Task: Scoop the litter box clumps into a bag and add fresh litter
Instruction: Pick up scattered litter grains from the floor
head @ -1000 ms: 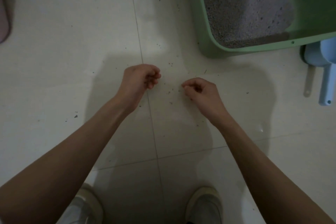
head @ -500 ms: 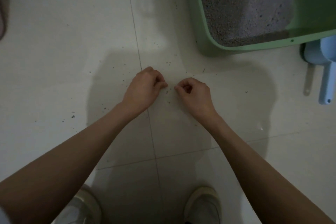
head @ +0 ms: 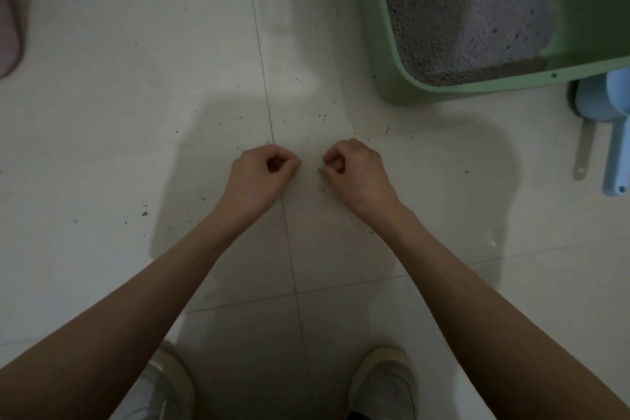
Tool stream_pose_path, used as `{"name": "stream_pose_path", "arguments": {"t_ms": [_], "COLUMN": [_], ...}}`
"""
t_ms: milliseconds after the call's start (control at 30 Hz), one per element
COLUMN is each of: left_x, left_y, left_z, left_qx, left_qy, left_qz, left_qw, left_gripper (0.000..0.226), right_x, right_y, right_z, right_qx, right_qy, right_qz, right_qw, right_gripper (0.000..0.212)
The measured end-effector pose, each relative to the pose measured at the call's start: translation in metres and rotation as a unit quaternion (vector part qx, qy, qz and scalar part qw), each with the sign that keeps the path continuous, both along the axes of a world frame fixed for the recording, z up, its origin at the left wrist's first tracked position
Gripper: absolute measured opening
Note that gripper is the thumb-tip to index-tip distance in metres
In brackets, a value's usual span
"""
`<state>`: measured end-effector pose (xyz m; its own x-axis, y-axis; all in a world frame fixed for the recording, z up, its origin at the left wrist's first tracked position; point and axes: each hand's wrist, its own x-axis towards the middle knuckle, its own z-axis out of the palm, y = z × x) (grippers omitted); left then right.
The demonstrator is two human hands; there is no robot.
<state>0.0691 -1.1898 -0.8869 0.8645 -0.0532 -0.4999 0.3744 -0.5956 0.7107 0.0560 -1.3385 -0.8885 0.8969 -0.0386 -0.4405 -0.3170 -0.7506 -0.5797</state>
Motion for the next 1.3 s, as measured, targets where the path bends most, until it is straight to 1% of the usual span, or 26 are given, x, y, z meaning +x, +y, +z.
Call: {"name": "stream_pose_path", "arguments": {"t_ms": [67, 167, 200, 233, 267, 300, 333, 367, 400, 433, 467, 567, 600, 633, 700, 733, 767, 800, 867, 900, 967, 1100, 1200, 1233, 1267, 1300], "left_x": [-0.003, -0.004, -0.004, -0.004, -0.003, -0.001, -0.001, 0.000, 0.001, 0.002, 0.002, 0.002, 0.003, 0.004, 0.007, 0.009, 0.009, 0.008, 0.006, 0.004, -0.001, -0.009, -0.009, -0.009, -0.010, -0.011], "left_y": [-0.004, -0.012, -0.015, -0.018, -0.020, -0.021, -0.023, -0.024, -0.023, -0.023, -0.023, -0.023, -0.023, -0.022, -0.019, -0.016, -0.012, -0.008, -0.001, 0.002, 0.008, 0.012, 0.009, 0.006, 0.002, -0.002], "left_z": [-0.001, -0.005, -0.006, -0.007, -0.008, -0.009, -0.010, -0.011, -0.012, -0.012, -0.013, -0.013, -0.012, -0.011, -0.007, -0.003, 0.000, 0.004, 0.009, 0.009, 0.009, 0.011, 0.011, 0.010, 0.009, 0.008], "left_qx": [0.061, 0.081, 0.077, 0.072, 0.068, 0.070, 0.074, 0.081, 0.089, 0.095, 0.099, 0.124, 0.130, 0.125, 0.085, 0.048, -0.015, -0.101, -0.263, -0.307, -0.332, -0.344, -0.314, -0.295, -0.262, -0.205], "left_qy": [-0.056, -0.098, -0.109, -0.116, -0.121, -0.125, -0.127, -0.130, -0.135, -0.140, -0.145, -0.147, -0.146, -0.145, -0.120, -0.082, -0.025, 0.043, 0.164, 0.197, 0.216, 0.182, 0.165, 0.166, 0.160, 0.140], "left_qz": [-0.064, -0.110, -0.121, -0.128, -0.133, -0.139, -0.147, -0.156, -0.166, -0.175, -0.186, -0.239, -0.256, -0.259, -0.202, -0.148, -0.083, -0.010, 0.111, 0.149, 0.181, 0.185, 0.163, 0.153, 0.133, 0.095], "left_qw": [0.994, 0.986, 0.984, 0.982, 0.981, 0.980, 0.978, 0.976, 0.973, 0.970, 0.967, 0.952, 0.947, 0.947, 0.968, 0.984, 0.996, 0.994, 0.944, 0.919, 0.900, 0.903, 0.921, 0.928, 0.942, 0.964], "left_gripper": [0.005, 0.011, 0.012, 0.013, 0.013, 0.014, 0.014, 0.014, 0.014, 0.014, 0.014, 0.018, 0.019, 0.020, 0.019, 0.017, 0.016, 0.015, 0.012, 0.012, 0.013, 0.021, 0.027, 0.027, 0.027, 0.024], "right_x": [0.000, -0.003, -0.006, -0.010, -0.014, -0.019, -0.025, -0.031, -0.035, -0.039, -0.041, -0.045, -0.046, -0.048, -0.051, -0.052, -0.053, -0.052, -0.050, -0.048, -0.045, -0.046, -0.046, -0.047, -0.048, -0.049], "right_y": [0.000, -0.003, -0.006, -0.010, -0.016, -0.023, -0.031, -0.037, -0.042, -0.046, -0.049, -0.054, -0.055, -0.056, -0.057, -0.056, -0.054, -0.050, -0.042, -0.038, -0.033, -0.030, -0.031, -0.033, -0.036, -0.040], "right_z": [-0.001, 0.000, 0.000, 0.003, 0.007, 0.011, 0.016, 0.018, 0.019, 0.020, 0.021, 0.017, 0.016, 0.016, 0.013, 0.011, 0.009, 0.008, 0.005, 0.003, 0.001, -0.001, 0.003, 0.005, 0.009, 0.014], "right_qx": [-0.019, -0.012, 0.009, 0.050, 0.122, 0.224, 0.324, 0.410, 0.466, 0.488, 0.490, 0.465, 0.434, 0.379, 0.210, 0.137, 0.089, 0.062, 0.035, 0.019, -0.009, -0.041, -0.029, 0.009, 0.085, 0.201], "right_qy": [0.001, -0.029, -0.037, -0.034, -0.021, 0.002, 0.028, 0.049, 0.063, 0.071, 0.074, 0.067, 0.062, 0.056, 0.045, 0.040, 0.038, 0.039, 0.039, 0.037, 0.028, 0.013, 0.007, 0.009, 0.017, 0.036], "right_qz": [0.025, 0.029, -0.009, -0.076, -0.161, -0.249, -0.323, -0.373, -0.401, -0.414, -0.418, -0.433, -0.431, -0.415, -0.334, -0.287, -0.251, -0.230, -0.203, -0.190, -0.172, -0.120, -0.115, -0.150, -0.209, -0.287], "right_qw": [1.000, 0.999, 0.999, 0.995, 0.979, 0.942, 0.889, 0.831, 0.786, 0.765, 0.761, 0.770, 0.788, 0.826, 0.918, 0.947, 0.963, 0.970, 0.978, 0.981, 0.985, 0.992, 0.993, 0.989, 0.974, 0.936], "right_gripper": [0.015, 0.014, 0.012, 0.009, 0.005, 0.008, 0.013, 0.017, 0.019, 0.021, 0.023, 0.027, 0.027, 0.027, 0.020, 0.013, 0.007, 0.006, 0.015, 0.018, 0.019, 0.017, 0.015, 0.012, 0.010, 0.014]}}
